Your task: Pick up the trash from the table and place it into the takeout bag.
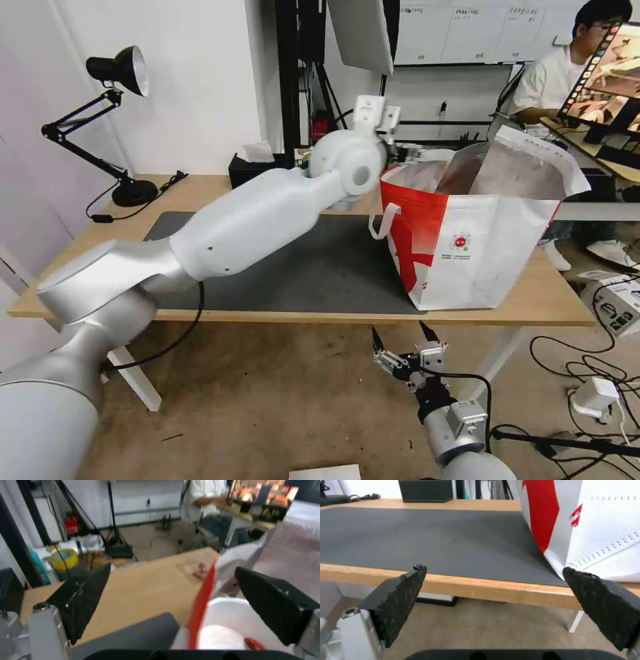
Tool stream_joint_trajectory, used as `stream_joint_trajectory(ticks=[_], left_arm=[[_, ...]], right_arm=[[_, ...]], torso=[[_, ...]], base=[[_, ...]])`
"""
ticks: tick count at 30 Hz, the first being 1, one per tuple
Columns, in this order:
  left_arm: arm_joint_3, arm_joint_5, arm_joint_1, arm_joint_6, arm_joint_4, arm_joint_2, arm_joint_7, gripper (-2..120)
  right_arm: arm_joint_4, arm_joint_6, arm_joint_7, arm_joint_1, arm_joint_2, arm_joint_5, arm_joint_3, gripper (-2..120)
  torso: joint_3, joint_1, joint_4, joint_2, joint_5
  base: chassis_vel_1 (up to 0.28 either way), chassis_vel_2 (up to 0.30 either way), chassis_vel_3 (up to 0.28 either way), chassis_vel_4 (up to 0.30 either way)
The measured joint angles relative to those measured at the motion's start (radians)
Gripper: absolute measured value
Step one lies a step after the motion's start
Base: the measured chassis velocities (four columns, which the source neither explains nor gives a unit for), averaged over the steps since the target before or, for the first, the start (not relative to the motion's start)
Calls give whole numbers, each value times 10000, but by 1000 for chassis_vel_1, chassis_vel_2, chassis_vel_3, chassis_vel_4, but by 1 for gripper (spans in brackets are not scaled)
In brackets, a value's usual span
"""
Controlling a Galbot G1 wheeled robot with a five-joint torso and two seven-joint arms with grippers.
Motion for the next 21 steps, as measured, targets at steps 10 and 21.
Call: stream_joint_trajectory(ticks=[10, 21], left_arm=[[-152, 902, 1123, -1930, -949, 1366, 1687, 100], [-1383, 2065, 3340, -3738, -1316, 2950, 3892, 100]], right_arm=[[0, 0, 0, 1, 0, 0, 0, 100], [0, 0, 0, 1, 0, 0, 0, 100]], torso=[[-1, 0, -4, 0, 0], [0, -1, -2, 1, 0]], base=[[0, 0, 0, 0], [0, 0, 0, 0]])
